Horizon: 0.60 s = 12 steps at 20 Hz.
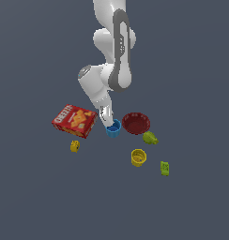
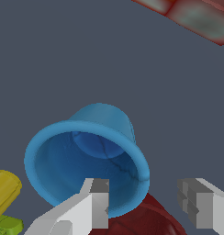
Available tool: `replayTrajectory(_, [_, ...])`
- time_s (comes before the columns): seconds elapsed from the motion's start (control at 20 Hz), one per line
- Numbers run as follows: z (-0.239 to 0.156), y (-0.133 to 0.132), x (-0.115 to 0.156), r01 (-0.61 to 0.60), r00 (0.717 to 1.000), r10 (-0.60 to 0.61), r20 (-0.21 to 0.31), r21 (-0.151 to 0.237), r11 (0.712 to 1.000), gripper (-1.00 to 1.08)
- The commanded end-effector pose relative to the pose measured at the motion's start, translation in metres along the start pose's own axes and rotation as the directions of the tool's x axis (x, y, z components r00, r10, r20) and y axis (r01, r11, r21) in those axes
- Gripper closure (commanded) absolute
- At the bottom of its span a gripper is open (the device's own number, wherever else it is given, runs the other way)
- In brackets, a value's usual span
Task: Pick up a designated object from a clutter of objects.
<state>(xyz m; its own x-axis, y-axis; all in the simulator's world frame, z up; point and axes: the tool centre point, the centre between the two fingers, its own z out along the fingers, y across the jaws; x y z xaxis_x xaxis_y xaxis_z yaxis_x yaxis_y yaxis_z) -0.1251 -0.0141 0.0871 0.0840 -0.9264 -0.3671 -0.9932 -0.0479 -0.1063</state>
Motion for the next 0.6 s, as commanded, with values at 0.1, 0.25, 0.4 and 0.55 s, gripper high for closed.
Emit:
replayTrajectory(0.1, [0.013, 0.001, 0.000, -0.003, 1.000, 0.003, -0.001, -0.001, 1.000, -0.20])
replayTrajectory(0.25, [0.020, 0.001, 0.000, -0.005, 1.000, 0.005, -0.001, 0.000, 1.000, -0.20])
replayTrajectory(0.4, [0.024, 0.001, 0.000, -0.006, 1.000, 0.006, -0.001, 0.000, 1.000, -0.20])
replayTrajectory(0.55, [0.024, 0.001, 0.000, -0.006, 1.000, 0.006, -0.001, 0.000, 1.000, 1.08])
